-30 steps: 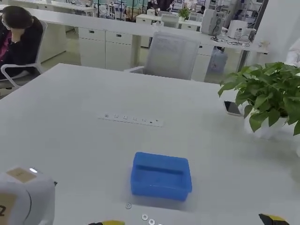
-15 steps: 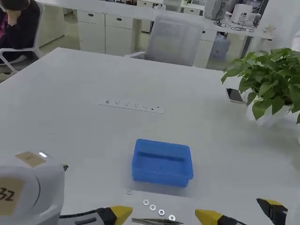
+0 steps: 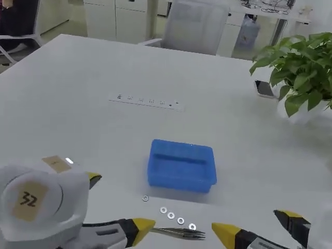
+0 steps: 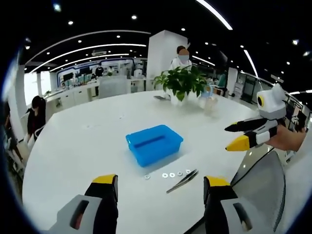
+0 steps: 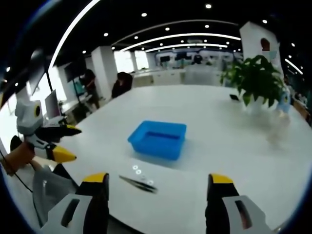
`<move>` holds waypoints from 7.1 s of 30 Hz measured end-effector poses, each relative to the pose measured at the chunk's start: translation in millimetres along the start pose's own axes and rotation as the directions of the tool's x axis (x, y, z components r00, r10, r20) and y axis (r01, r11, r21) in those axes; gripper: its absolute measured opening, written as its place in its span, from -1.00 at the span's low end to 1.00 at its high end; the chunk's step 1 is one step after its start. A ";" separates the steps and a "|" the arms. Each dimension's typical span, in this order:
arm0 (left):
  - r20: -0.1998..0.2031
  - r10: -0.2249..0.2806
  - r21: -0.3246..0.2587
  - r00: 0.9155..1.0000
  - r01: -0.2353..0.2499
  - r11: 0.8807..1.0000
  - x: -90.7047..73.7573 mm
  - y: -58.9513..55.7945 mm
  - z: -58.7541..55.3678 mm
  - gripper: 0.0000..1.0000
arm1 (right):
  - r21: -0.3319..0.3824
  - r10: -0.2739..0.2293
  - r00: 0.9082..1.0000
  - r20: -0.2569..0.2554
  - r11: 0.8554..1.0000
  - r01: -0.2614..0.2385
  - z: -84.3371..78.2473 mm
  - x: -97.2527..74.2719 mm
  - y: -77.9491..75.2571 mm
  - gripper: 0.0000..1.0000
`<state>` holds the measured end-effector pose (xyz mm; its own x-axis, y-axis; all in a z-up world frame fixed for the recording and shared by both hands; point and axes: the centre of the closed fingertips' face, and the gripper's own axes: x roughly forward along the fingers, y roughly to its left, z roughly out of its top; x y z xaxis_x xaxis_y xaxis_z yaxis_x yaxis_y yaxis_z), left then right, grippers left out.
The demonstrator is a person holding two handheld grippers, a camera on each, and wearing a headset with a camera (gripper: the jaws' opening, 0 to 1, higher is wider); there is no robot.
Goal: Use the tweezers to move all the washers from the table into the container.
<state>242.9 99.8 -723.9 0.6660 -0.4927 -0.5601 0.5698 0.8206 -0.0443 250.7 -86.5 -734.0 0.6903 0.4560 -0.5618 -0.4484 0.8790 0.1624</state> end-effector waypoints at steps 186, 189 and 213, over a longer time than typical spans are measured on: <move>-0.289 -0.455 0.287 0.842 0.530 0.798 60.4 -89.7 -48.2 -1.00 | -0.490 0.278 0.856 -0.436 0.724 -0.485 -68.2 24.0 60.5 -0.75; -0.318 -0.451 0.263 0.834 0.534 0.803 63.0 -91.4 -59.3 -1.00 | -0.508 0.259 0.830 -0.494 0.689 -0.517 -85.5 25.9 53.5 -0.66; -0.330 -0.460 0.203 0.824 0.538 0.818 65.1 -86.7 -79.3 -1.00 | -0.667 0.106 0.712 -0.694 0.275 -0.692 -135.8 52.4 42.9 -0.94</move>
<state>198.6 19.5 -822.2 0.1283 -0.6880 -0.7143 0.9222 0.3478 -0.1694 190.5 -43.9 -866.6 0.0495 0.3206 -0.9459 -0.9801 -0.1669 -0.1078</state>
